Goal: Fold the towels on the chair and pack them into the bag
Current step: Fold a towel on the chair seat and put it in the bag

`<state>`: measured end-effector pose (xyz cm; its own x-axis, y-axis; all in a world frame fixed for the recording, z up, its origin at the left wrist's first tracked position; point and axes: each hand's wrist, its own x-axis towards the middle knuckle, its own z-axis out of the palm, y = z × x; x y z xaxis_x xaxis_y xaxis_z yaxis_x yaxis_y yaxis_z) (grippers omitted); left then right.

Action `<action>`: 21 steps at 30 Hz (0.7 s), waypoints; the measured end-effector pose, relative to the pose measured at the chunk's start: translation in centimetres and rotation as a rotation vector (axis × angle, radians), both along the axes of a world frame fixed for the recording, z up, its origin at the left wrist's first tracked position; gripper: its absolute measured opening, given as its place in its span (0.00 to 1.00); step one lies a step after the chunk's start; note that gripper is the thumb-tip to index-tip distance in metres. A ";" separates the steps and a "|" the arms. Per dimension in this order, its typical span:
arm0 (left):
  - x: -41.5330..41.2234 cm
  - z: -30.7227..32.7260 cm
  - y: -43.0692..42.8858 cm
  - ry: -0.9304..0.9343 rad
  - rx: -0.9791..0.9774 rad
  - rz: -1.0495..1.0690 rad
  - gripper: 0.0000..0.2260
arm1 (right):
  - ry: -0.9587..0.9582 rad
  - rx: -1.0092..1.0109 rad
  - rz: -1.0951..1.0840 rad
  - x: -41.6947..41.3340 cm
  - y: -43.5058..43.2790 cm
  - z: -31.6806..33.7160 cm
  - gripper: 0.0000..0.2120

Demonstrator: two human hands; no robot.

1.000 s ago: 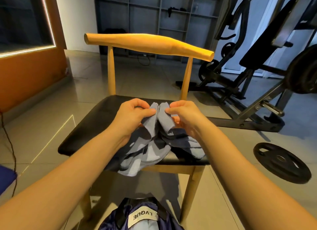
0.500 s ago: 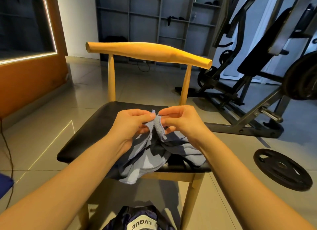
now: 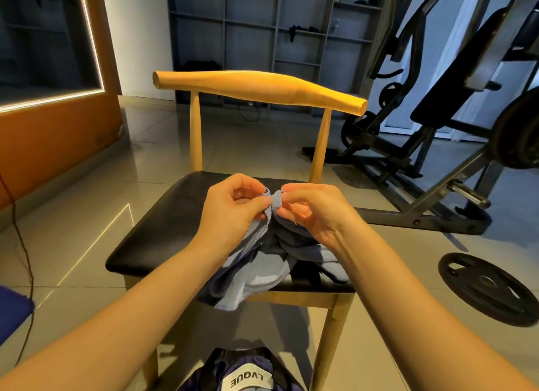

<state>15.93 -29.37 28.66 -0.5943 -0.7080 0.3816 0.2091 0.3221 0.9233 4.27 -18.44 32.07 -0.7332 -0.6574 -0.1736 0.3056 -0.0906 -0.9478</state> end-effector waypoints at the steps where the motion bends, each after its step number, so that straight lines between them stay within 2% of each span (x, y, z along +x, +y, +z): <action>1: 0.1 0.0 0.0 -0.002 -0.030 0.003 0.04 | 0.000 0.001 -0.003 0.0 0.0 0.0 0.11; 9: 0.3 -0.3 0.7 -0.043 -0.353 0.004 0.07 | 0.065 0.010 -0.032 0.3 -0.2 -0.3 0.14; 15: 0.1 -0.5 0.5 -0.043 -0.381 0.075 0.04 | 0.104 0.020 -0.004 0.3 -0.1 -0.4 0.15; 17: 0.1 -0.3 0.2 -0.044 -0.353 0.072 0.04 | 0.249 0.089 0.039 0.3 0.2 -0.2 0.14; 21: 0.3 0.5 -0.7 -0.038 -0.237 -0.011 0.04 | 0.869 0.254 0.101 -0.1 0.6 0.3 0.12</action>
